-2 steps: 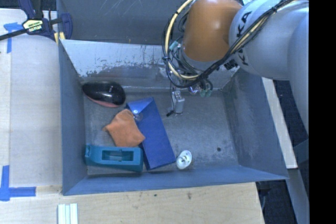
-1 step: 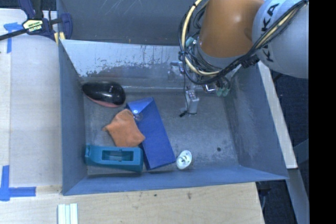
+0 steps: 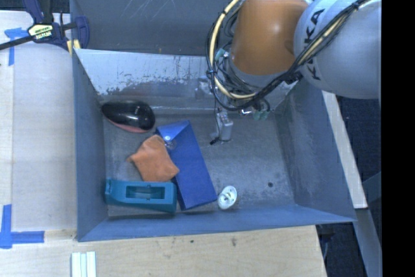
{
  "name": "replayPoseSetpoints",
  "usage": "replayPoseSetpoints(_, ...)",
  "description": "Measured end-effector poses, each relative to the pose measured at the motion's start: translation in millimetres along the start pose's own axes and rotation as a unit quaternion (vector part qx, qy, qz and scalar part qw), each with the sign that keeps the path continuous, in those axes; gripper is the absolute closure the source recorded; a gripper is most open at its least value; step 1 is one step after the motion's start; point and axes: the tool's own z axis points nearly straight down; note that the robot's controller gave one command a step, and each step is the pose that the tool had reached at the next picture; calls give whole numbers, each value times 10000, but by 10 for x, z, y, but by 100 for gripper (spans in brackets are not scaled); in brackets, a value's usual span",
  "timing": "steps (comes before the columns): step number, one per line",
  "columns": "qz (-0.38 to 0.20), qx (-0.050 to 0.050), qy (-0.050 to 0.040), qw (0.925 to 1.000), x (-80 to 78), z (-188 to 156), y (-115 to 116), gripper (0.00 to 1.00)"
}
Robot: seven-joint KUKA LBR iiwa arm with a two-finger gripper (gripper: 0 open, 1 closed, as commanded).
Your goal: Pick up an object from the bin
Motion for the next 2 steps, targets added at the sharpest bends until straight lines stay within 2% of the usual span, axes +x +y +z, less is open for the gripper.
replayPoseSetpoints(1,-457,-19,63,9989,-191,419,366,0)
replayPoseSetpoints(2,-409,-27,75,9991,-168,523,509,0)
